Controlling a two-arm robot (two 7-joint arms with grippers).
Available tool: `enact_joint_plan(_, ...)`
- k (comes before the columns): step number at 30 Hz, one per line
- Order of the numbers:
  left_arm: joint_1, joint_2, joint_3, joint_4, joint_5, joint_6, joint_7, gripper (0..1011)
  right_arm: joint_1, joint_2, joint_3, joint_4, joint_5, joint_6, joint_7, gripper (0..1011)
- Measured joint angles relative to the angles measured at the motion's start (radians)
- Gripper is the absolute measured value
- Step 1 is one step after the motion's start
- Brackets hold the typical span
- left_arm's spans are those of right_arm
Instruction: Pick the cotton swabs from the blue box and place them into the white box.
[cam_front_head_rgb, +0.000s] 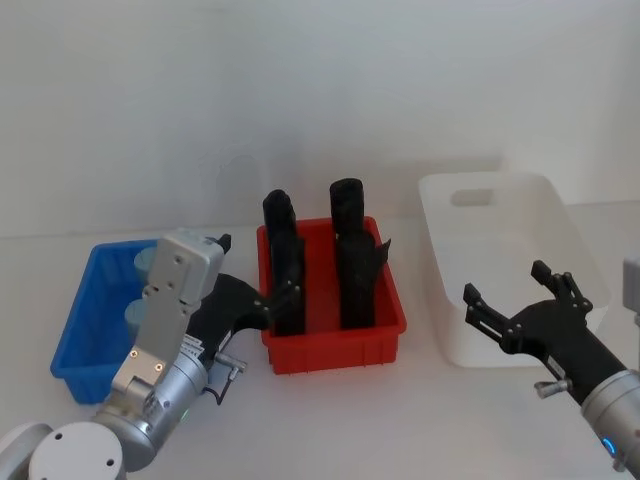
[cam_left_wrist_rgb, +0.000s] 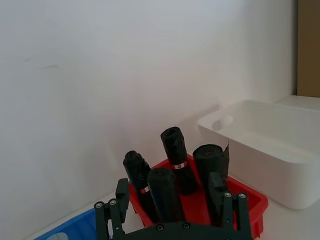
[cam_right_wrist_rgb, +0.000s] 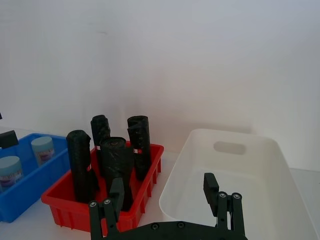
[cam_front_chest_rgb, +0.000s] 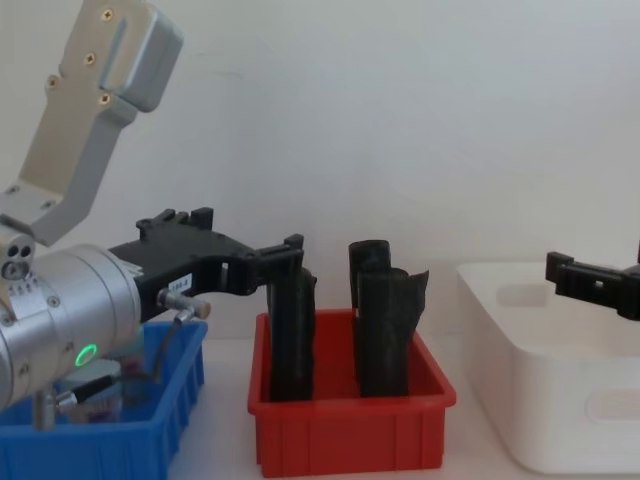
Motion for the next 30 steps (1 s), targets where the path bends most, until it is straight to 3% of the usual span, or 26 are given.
enact_joint_plan(19,-0.041,0.027,-0.072,0.095,-0.133,0.078,-0.049,1004,0.0,0.0,0.0,0.0,0.0,0.0,0.0,1002)
enact_joint_plan(30,-0.084,0.033,-0.108,0.191,-0.171,0.114,-0.092,1004,0.0,0.0,0.0,0.0,0.0,0.0,0.0,1002)
